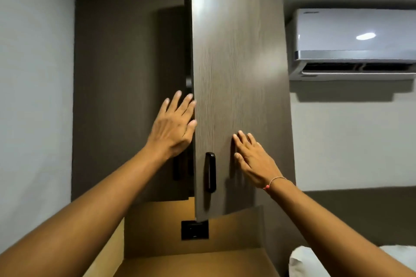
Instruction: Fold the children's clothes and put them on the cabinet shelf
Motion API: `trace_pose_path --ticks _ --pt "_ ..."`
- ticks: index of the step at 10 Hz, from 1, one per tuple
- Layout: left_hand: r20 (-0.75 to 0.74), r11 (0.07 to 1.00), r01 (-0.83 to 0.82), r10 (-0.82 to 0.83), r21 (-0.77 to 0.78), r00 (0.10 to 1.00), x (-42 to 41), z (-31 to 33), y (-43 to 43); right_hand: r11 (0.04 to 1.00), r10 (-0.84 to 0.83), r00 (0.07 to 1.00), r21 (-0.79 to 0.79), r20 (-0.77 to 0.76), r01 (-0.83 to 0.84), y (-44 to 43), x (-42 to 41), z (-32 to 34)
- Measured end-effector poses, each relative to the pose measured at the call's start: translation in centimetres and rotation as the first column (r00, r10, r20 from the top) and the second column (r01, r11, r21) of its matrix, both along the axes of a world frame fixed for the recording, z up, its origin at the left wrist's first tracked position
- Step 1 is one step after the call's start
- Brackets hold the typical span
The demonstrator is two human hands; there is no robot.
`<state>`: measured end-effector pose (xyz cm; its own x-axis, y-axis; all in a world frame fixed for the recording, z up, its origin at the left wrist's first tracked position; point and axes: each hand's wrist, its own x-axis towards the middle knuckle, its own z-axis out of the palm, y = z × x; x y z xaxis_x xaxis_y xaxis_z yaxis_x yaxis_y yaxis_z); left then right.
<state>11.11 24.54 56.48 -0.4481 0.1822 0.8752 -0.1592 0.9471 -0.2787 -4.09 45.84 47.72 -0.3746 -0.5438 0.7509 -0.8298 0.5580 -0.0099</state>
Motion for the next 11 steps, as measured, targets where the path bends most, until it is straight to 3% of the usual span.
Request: trace_pose_path --ticks 1,2,3,6,9,10,11 --pt "0.129 0.964 -0.110 0.080 0.244 0.988 -1.7 -4.4 -5.2 0.991 -0.106 0.994 0.083 -0.021 0.107 -2.1 -2.5 -0.9" --pt "0.331 0.900 -0.320 0.218 0.295 0.918 -3.2 -8.3 -9.9 0.981 -0.168 0.985 0.094 -0.038 0.171 -3.5 -3.7 -1.2" --pt "0.379 0.893 -0.371 0.261 0.256 0.888 -4.4 -10.6 -12.5 0.971 -0.213 0.976 0.106 -0.031 0.215 -4.6 -4.3 -1.0" --pt "0.291 0.918 -0.334 0.266 0.213 0.919 -5.3 -11.7 -14.1 0.953 -0.295 0.955 0.066 -0.003 0.295 -7.5 -5.2 -1.0" --pt "0.363 0.912 -0.333 0.233 0.241 0.902 -4.9 -11.1 -13.9 0.947 -0.310 0.951 0.099 0.022 0.306 -8.5 -5.7 -0.8" --pt "0.423 0.902 -0.332 0.196 0.276 0.885 -4.1 -10.2 -12.9 0.973 -0.227 0.964 0.076 0.140 0.219 -7.8 -4.1 0.2" --pt "0.393 0.902 -0.345 0.228 0.259 0.891 -3.6 -9.1 -11.9 0.978 0.115 0.933 -0.205 0.340 -0.045 -7.0 -1.3 1.5"
